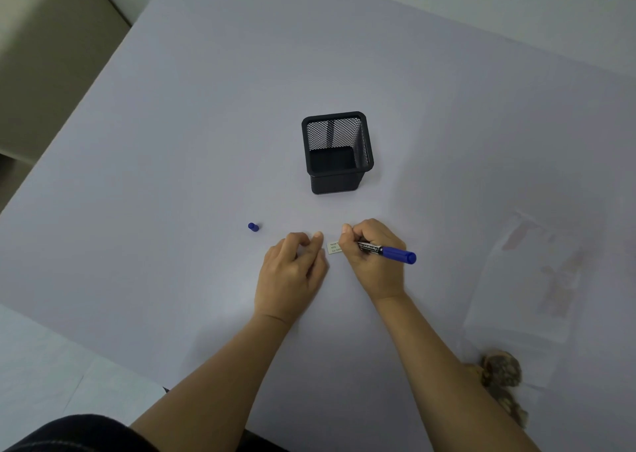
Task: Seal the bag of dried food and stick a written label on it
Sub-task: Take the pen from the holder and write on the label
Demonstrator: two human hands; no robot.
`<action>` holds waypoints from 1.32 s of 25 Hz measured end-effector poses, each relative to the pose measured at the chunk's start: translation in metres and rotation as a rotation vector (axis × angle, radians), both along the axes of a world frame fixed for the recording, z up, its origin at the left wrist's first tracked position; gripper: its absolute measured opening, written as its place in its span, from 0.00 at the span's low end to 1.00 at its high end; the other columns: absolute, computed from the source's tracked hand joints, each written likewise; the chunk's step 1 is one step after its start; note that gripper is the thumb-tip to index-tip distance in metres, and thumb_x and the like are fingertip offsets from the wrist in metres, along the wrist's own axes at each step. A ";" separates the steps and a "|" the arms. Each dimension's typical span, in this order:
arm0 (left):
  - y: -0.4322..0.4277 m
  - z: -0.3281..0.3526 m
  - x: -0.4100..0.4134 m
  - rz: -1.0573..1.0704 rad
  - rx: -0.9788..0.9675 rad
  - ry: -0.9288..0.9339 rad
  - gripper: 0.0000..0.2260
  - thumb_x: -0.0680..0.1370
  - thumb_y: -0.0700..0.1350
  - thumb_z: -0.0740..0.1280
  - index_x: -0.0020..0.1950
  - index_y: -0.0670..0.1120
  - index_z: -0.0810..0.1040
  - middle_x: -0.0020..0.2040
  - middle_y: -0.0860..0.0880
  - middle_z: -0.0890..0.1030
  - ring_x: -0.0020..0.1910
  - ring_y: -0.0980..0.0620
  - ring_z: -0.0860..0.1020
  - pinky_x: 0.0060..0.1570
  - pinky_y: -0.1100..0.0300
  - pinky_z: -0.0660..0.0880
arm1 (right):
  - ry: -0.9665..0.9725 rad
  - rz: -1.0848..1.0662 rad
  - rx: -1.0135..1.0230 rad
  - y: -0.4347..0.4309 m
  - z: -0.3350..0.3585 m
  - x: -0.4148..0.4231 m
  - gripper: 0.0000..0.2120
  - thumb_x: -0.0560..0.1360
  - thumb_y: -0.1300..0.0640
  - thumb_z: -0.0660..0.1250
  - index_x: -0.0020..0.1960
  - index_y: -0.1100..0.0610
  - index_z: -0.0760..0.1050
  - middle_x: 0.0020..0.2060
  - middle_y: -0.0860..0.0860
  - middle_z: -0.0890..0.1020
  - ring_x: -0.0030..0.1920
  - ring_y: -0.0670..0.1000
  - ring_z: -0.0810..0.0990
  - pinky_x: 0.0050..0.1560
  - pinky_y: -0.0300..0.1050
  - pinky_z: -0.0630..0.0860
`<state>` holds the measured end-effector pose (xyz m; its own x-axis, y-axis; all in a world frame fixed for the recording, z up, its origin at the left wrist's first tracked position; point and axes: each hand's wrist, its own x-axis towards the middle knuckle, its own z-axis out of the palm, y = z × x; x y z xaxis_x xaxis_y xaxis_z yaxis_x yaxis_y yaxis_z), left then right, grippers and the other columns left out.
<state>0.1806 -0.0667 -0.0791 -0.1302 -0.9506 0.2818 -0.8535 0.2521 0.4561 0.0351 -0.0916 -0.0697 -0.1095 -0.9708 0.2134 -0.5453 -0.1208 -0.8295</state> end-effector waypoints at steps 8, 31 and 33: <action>0.000 0.000 0.000 0.009 -0.014 0.010 0.11 0.76 0.44 0.64 0.53 0.41 0.82 0.42 0.43 0.78 0.35 0.44 0.77 0.38 0.53 0.76 | -0.015 -0.038 0.005 0.000 -0.001 0.000 0.16 0.75 0.56 0.63 0.31 0.61 0.69 0.25 0.54 0.72 0.31 0.51 0.68 0.31 0.29 0.65; 0.001 0.000 -0.001 0.005 -0.003 -0.002 0.12 0.76 0.44 0.64 0.54 0.41 0.82 0.42 0.43 0.79 0.36 0.46 0.77 0.37 0.54 0.75 | 0.009 0.018 0.026 0.002 -0.001 0.000 0.16 0.74 0.57 0.64 0.29 0.62 0.70 0.24 0.54 0.72 0.32 0.48 0.68 0.33 0.22 0.64; 0.001 0.000 -0.001 0.009 -0.003 -0.003 0.12 0.76 0.44 0.64 0.54 0.41 0.82 0.42 0.44 0.79 0.36 0.46 0.77 0.38 0.54 0.75 | 0.005 0.013 0.015 0.002 -0.001 0.000 0.15 0.73 0.58 0.64 0.29 0.62 0.70 0.24 0.54 0.73 0.32 0.48 0.68 0.33 0.22 0.64</action>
